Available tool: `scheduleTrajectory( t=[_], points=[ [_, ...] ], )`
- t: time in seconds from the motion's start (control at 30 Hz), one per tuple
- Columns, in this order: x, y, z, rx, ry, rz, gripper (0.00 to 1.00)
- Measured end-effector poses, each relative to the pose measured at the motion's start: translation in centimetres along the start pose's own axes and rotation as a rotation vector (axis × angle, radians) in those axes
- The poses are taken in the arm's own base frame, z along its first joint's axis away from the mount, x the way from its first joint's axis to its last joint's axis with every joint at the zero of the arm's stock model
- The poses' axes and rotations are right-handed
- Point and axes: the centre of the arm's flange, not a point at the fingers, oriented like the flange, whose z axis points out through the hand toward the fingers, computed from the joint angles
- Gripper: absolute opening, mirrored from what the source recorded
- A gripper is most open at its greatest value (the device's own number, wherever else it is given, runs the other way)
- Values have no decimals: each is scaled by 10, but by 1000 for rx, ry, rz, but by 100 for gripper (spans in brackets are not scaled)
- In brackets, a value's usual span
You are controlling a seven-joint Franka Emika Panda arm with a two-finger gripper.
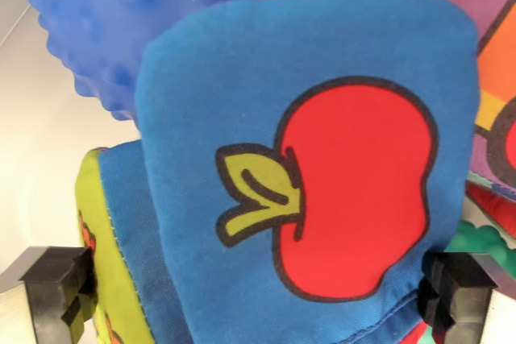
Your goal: Pick an object from the bin
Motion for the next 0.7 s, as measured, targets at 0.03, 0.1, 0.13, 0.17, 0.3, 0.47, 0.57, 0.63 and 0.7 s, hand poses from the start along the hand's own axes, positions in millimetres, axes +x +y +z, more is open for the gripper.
scheduleTrajectory(
  t=[0.03,0.1,0.13,0.17,0.3,0.47,0.57,0.63,0.7],
  points=[
    [0,0,0,0,0,0,0],
    [0,0,1,0,0,0,0],
    [0,0,1,0,0,0,0],
    [0,0,1,0,0,0,0],
    [0,0,1,0,0,0,0],
    [0,0,0,1,0,0,0],
    [0,0,0,1,0,0,0],
    [0,0,0,1,0,0,0],
    [0,0,0,1,0,0,0]
  ],
)
